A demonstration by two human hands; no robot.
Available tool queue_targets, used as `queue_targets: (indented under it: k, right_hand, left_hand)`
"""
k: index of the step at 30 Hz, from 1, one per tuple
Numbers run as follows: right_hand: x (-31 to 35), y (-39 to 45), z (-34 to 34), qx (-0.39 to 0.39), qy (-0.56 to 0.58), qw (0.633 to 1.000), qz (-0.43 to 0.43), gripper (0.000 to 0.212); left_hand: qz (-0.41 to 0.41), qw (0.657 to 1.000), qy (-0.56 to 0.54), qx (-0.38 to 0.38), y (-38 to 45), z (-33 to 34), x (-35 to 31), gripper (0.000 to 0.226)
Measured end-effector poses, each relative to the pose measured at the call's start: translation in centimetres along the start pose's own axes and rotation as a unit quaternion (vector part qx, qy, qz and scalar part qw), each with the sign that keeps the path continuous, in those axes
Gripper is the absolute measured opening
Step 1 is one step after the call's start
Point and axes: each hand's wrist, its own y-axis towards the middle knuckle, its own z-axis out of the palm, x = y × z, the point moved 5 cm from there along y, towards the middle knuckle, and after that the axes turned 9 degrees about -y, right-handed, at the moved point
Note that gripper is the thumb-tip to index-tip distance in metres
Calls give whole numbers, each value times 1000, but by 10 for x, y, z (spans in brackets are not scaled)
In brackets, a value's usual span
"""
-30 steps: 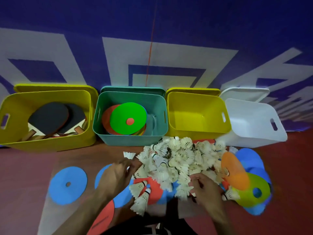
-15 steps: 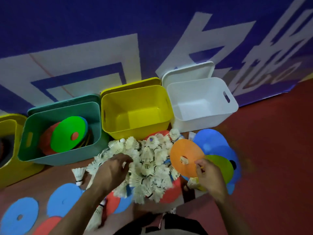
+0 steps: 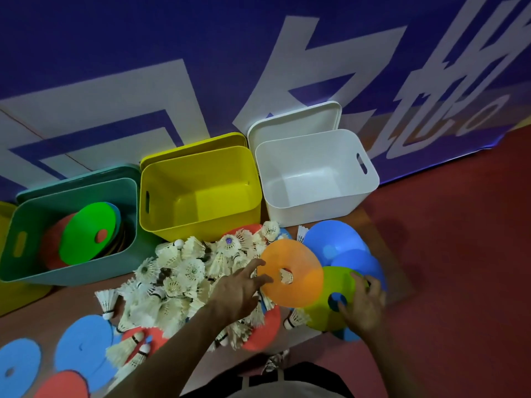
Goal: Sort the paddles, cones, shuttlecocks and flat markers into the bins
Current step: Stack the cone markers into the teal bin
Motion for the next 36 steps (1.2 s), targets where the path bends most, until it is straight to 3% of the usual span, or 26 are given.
queue_targets:
  k: [8,12,15,22,26,33,36]
  right_hand:
    - [-8,17,3,66,14,997,34,92]
    - [-3,24,-8,88,51,994,29,94]
    - [0,28,-23,87,58,994,37,99]
    - [27,39,-89,-48,28,998,5,103]
    - [45,53,-114,-81,34,996,5,103]
    - [127,45,-150,-87,127,980,-126,84]
    - [183,34,-161,-77,142,964,-212,65]
  left_hand:
    - [-23,1000,-6,16,18,14,2,35]
    - [-19,999,-26,-4,26,17,5,29]
    - [15,998,-45,-39,30,14,4,36]
    - [100,977,-136,-130,29,-15,9,28]
    - [109,964,-152,-189,14,-39,14,24]
    - [79,924,-216,-306,-55,-92,42,25]
    - [44,905,-233,-354,-105,-114,56,20]
